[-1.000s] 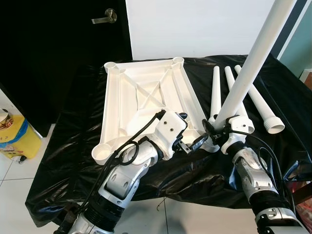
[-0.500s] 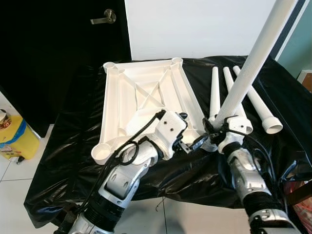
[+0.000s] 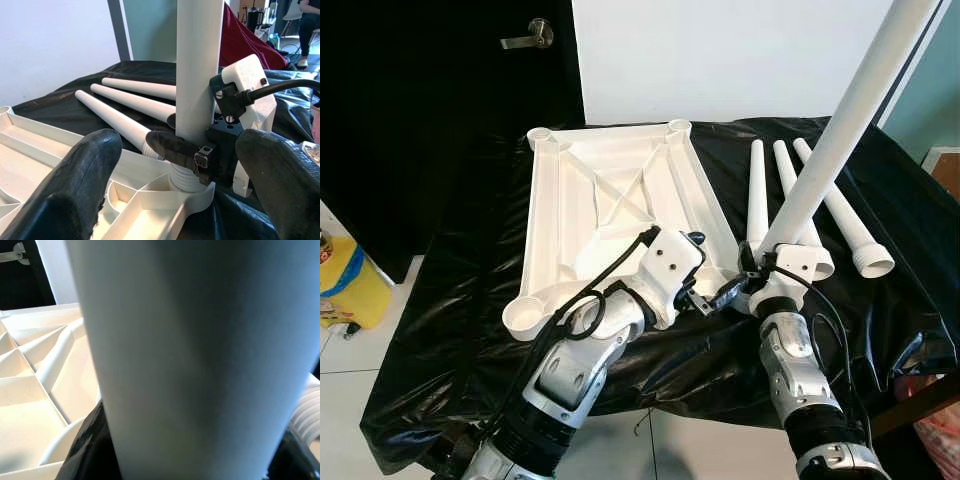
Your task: Building children table
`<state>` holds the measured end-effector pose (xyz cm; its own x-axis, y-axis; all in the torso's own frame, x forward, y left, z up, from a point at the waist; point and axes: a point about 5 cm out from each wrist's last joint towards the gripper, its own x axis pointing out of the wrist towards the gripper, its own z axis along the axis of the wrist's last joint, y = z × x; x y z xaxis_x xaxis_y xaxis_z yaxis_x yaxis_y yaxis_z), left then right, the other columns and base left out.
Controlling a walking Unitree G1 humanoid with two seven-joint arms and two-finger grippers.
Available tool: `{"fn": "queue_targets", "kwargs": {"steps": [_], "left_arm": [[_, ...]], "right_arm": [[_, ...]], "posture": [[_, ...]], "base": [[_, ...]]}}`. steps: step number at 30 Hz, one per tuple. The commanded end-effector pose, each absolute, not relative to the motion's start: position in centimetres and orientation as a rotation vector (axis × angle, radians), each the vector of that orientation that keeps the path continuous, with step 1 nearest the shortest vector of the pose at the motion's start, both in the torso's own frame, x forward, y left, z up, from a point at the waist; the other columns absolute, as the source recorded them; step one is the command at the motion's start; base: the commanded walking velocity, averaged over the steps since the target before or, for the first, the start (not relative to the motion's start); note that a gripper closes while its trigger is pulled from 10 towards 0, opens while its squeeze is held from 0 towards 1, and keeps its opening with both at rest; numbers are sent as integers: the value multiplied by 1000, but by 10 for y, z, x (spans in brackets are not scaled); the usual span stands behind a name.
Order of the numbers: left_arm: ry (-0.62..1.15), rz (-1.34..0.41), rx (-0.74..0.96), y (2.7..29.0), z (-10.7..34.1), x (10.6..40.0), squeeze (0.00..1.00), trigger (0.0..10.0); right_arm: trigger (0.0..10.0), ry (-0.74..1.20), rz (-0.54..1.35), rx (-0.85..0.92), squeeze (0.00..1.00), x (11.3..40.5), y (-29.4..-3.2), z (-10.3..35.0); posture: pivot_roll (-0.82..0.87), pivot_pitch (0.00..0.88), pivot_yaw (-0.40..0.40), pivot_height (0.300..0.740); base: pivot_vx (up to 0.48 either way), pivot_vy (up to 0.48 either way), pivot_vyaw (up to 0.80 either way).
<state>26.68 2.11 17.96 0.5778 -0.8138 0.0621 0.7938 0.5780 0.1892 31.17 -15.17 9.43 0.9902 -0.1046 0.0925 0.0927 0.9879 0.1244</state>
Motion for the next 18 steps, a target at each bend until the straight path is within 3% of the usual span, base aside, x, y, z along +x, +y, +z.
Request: {"fn": "queue_targets", "kwargs": {"steps": [1, 2, 3, 11, 12, 18], "left_arm": [[-142, -1007, 140, 19, 180, 262, 0, 10000], [-142, -1007, 140, 19, 180, 262, 0, 10000], [-141, -1008, 139, 18, 180, 262, 0, 10000], [-140, -1013, 139, 18, 180, 262, 0, 10000], [-140, -1013, 139, 18, 180, 263, 0, 10000], [-142, -1012, 139, 18, 180, 263, 0, 10000]], "right_arm": [[10000, 32, -151, 213, 0, 299, -153, 65], [10000, 32, -151, 213, 0, 299, -153, 65], [10000, 2, -131, 211, 1000, 300, -153, 70], [10000, -63, -9, 162, 1000, 299, -155, 82], [10000, -64, 25, 140, 0, 298, -157, 82], [10000, -81, 134, 53, 0, 298, -167, 86]], "posture": [[-64, 2, 10, 740], [-64, 2, 10, 740], [-66, 4, 12, 740], [-67, 4, 13, 740], [-67, 5, 13, 740], [-69, 7, 13, 740]], "base": [[0, 0, 0], [0, 0, 0], [0, 0, 0], [0, 0, 0], [0, 0, 0], [0, 0, 0]]}}
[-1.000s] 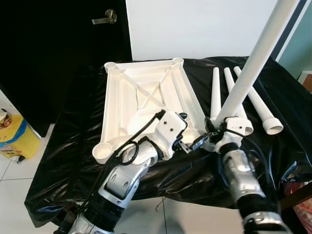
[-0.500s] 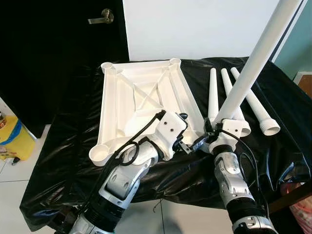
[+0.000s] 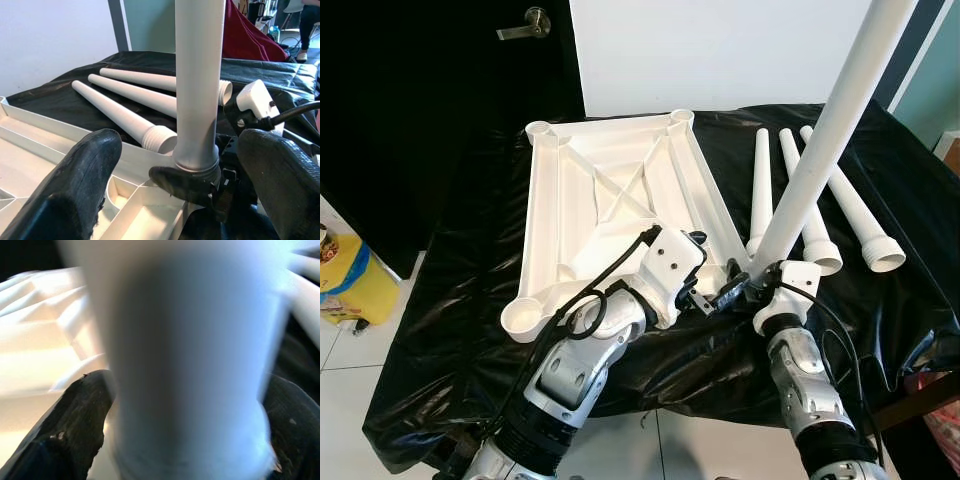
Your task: Building children table
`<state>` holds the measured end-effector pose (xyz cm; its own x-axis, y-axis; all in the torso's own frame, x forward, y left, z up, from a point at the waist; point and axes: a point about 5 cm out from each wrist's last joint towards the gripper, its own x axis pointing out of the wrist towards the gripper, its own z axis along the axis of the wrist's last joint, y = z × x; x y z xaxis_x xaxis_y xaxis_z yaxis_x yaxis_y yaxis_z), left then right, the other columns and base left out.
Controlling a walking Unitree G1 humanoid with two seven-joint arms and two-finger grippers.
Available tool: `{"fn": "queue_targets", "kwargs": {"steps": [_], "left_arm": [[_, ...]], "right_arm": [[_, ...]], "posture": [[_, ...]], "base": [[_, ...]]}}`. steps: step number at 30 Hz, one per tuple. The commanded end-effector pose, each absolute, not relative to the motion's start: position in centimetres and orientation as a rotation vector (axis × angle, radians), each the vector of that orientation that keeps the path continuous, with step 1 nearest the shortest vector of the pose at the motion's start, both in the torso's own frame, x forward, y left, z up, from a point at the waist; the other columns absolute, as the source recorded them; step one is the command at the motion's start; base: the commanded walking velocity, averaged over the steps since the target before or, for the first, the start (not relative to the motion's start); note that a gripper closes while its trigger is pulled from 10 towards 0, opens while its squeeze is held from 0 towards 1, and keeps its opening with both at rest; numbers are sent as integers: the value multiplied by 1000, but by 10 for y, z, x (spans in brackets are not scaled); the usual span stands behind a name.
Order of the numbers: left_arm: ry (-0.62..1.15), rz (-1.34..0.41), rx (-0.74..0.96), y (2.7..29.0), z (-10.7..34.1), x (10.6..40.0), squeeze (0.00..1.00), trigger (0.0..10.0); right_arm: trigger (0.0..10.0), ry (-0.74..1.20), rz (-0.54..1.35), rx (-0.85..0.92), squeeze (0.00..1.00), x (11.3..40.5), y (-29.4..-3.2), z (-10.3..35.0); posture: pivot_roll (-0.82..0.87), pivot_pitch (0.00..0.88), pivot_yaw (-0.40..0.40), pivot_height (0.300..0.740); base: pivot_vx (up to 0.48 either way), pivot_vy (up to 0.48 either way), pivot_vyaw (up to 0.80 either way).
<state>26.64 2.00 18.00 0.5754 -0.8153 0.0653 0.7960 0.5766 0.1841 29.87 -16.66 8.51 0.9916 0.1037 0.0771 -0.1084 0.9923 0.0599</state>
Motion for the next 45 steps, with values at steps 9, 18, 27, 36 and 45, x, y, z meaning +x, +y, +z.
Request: {"fn": "queue_targets", "kwargs": {"steps": [9, 18, 27, 36, 45], "left_arm": [[-143, -1010, 137, 18, 181, 264, 0, 10000], [-145, -1010, 137, 18, 181, 264, 0, 10000], [-144, -1010, 134, 18, 181, 263, 0, 10000], [-146, -1015, 134, 18, 182, 262, 0, 10000], [-144, -1015, 131, 18, 182, 261, 0, 10000]], "right_arm": [[10000, -121, 296, -97, 0, 308, -182, 103], [10000, -129, 369, -146, 0, 314, -183, 109], [0, -110, 405, -147, 0, 311, -180, 103], [0, -91, 395, -141, 0, 310, -185, 99], [10000, -5, 262, -63, 0, 310, -195, 86]], "posture": [[-71, 5, 15, 740], [-64, 3, 13, 740], [-65, 5, 16, 740], [-69, 5, 18, 740], [-68, 9, 16, 740]], "base": [[0, 0, 0], [0, 0, 0], [0, 0, 0], [0, 0, 0], [0, 0, 0]]}}
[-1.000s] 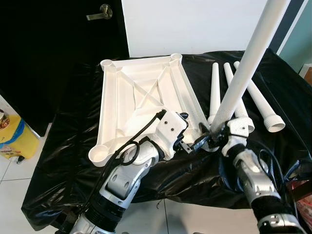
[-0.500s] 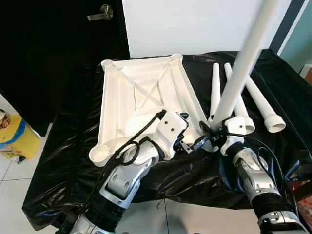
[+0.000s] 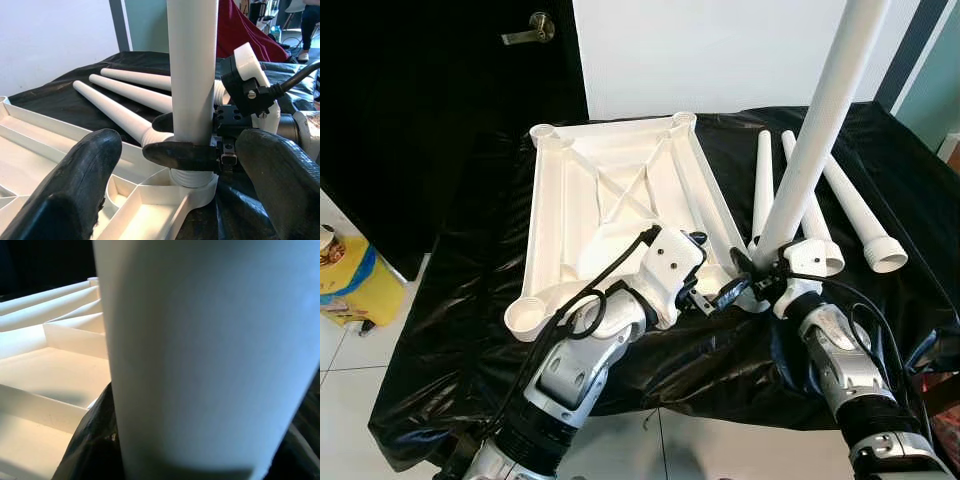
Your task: Building children table
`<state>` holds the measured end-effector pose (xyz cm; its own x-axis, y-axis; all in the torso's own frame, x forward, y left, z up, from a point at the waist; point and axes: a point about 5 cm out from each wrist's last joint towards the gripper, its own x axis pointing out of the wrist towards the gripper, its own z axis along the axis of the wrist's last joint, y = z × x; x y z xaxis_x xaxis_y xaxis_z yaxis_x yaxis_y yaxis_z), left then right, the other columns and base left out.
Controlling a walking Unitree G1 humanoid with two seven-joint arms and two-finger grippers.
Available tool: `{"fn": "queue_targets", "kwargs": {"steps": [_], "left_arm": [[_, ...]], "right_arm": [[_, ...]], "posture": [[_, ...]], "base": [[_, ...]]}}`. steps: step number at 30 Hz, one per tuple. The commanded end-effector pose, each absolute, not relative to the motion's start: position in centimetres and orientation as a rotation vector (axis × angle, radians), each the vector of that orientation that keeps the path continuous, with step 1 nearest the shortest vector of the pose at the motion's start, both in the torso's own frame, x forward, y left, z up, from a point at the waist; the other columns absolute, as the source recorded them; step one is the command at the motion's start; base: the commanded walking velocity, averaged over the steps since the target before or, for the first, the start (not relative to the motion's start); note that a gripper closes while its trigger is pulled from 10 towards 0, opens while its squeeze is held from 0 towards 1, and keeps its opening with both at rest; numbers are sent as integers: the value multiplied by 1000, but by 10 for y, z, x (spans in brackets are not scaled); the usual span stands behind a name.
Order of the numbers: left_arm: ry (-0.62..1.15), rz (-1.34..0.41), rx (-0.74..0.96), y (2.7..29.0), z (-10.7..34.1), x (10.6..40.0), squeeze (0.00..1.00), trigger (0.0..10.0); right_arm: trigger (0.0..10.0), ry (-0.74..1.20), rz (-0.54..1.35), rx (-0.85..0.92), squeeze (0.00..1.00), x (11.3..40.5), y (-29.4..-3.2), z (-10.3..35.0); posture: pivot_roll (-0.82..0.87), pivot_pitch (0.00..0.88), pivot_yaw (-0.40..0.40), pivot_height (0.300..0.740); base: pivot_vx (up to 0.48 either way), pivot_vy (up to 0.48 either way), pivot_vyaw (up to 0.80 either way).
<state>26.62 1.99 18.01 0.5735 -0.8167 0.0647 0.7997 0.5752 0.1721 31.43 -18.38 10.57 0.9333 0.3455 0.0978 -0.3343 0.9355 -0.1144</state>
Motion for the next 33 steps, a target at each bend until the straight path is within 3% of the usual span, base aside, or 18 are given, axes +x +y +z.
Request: {"fn": "queue_targets", "kwargs": {"steps": [1, 5, 10, 15, 23, 33], "left_arm": [[-144, -1015, 131, 18, 182, 261, 0, 10000], [-143, -1015, 130, 18, 182, 261, 0, 10000], [-145, -1015, 128, 17, 182, 261, 0, 10000], [-146, -1018, 124, 16, 182, 260, 0, 10000], [-143, -1020, 123, 15, 181, 259, 0, 10000], [-145, -1026, 125, 14, 181, 260, 0, 10000]], "right_arm": [[10000, 4, 236, -52, 0, 311, -196, 85], [10000, 24, 178, -12, 0, 311, -196, 81], [10000, 44, -75, 16, 0, 308, -191, 75], [10000, 20, -208, 81, 0, 302, -166, 78], [10000, 26, -202, 96, 0, 299, -151, 77], [10000, -24, -180, 53, 0, 299, -158, 84]], "posture": [[-68, 9, 16, 740], [-67, 8, 16, 740], [-69, 6, 15, 740], [-67, 4, 14, 740], [-65, 1, 11, 740], [-66, 0, 13, 740]], "base": [[0, 0, 0], [0, 0, 0], [0, 0, 0], [0, 0, 0], [0, 0, 0], [0, 0, 0]]}}
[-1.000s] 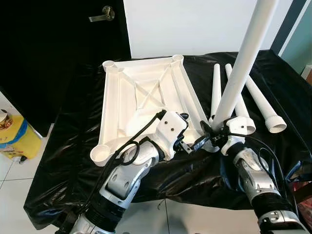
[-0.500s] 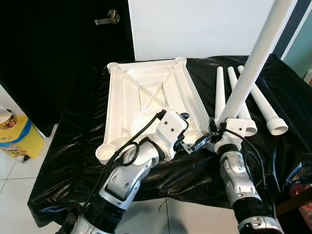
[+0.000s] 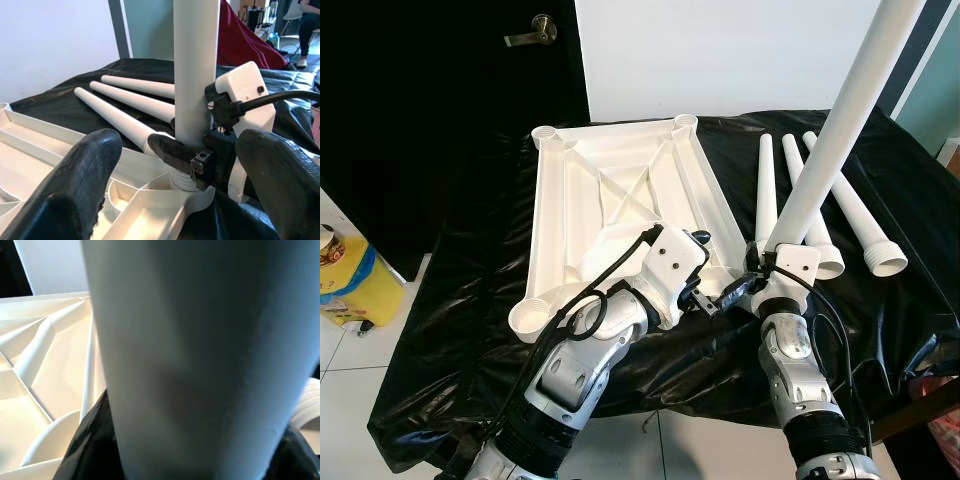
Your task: Building children table
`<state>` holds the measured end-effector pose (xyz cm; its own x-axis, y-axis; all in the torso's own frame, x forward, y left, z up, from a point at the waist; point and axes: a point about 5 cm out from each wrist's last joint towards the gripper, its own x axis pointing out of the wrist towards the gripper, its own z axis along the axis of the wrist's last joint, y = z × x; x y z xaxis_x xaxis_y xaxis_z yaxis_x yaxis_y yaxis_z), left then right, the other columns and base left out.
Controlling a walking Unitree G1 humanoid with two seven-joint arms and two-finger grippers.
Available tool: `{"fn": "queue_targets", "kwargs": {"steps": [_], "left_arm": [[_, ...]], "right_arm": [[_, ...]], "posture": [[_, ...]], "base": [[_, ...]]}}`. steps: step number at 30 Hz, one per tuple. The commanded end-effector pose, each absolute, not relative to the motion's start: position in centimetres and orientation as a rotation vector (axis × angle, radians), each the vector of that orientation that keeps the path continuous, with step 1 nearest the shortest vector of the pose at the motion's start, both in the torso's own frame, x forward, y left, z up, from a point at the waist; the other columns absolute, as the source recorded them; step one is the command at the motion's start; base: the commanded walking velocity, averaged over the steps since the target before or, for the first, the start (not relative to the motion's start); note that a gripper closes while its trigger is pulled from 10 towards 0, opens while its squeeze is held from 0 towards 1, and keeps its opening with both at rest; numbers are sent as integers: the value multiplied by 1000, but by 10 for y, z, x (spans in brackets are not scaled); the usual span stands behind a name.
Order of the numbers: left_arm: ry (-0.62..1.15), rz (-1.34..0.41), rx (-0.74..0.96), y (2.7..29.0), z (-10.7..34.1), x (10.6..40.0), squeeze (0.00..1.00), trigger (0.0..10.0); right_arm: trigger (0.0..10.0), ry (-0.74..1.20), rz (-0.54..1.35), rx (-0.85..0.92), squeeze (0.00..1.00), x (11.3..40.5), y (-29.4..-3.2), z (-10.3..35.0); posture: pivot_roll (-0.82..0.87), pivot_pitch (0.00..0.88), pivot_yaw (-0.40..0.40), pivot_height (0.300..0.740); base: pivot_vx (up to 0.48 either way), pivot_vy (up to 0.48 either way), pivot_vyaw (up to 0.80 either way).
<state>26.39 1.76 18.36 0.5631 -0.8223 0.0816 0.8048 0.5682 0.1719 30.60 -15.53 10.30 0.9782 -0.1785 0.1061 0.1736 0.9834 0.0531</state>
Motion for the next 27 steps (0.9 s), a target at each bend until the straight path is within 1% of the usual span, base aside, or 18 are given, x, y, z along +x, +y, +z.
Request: {"fn": "queue_targets", "kwargs": {"steps": [1, 2, 8, 10, 11, 12, 13, 16, 21, 23, 27], "left_arm": [[-145, -1026, 125, 14, 181, 260, 0, 10000], [-145, -1027, 126, 14, 181, 260, 0, 10000], [-144, -1032, 125, 14, 181, 259, 0, 10000], [-145, -1034, 124, 14, 181, 259, 0, 10000], [-145, -1035, 122, 13, 180, 259, 0, 10000], [-145, -1035, 122, 13, 180, 259, 0, 10000], [-145, -1036, 122, 13, 180, 259, 0, 10000], [-144, -1038, 121, 12, 180, 258, 0, 10000], [-140, -1042, 122, 12, 179, 257, 0, 10000], [-137, -1045, 123, 12, 178, 257, 0, 10000], [-133, -1043, 125, 13, 178, 257, 0, 10000]], "right_arm": [[10000, -30, -176, 53, 0, 299, -159, 84], [10000, -43, -160, 52, 1000, 299, -162, 86], [10000, -91, -89, 50, 1000, 299, -170, 94], [10000, -95, -57, 49, 980, 299, -172, 94], [10000, -99, -24, 47, 816, 299, -173, 95], [10000, -99, -24, 47, 816, 299, -173, 95], [10000, -100, 10, 43, 0, 298, -173, 95], [10000, -96, 135, 13, 0, 298, -177, 96], [10000, -89, 221, -29, 0, 300, -182, 96], [10000, -92, 304, -76, 0, 304, -183, 99], [10000, -81, 360, -120, 0, 310, -187, 102]], "posture": [[-66, 0, 13, 740], [-68, 0, 14, 740], [-75, 0, 17, 740], [-75, 0, 17, 740], [-78, 0, 17, 740], [-78, 0, 17, 740], [-78, 0, 16, 740], [-79, 0, 15, 740], [-77, 0, 15, 740], [-72, 0, 14, 740], [-70, 0, 13, 740]], "base": [[0, 0, 0], [0, 0, 0], [0, 0, 0], [0, 0, 0], [0, 0, 0], [0, 0, 0], [0, 0, 0], [0, 0, 0], [0, 0, 0], [0, 0, 0], [0, 0, 0]]}}
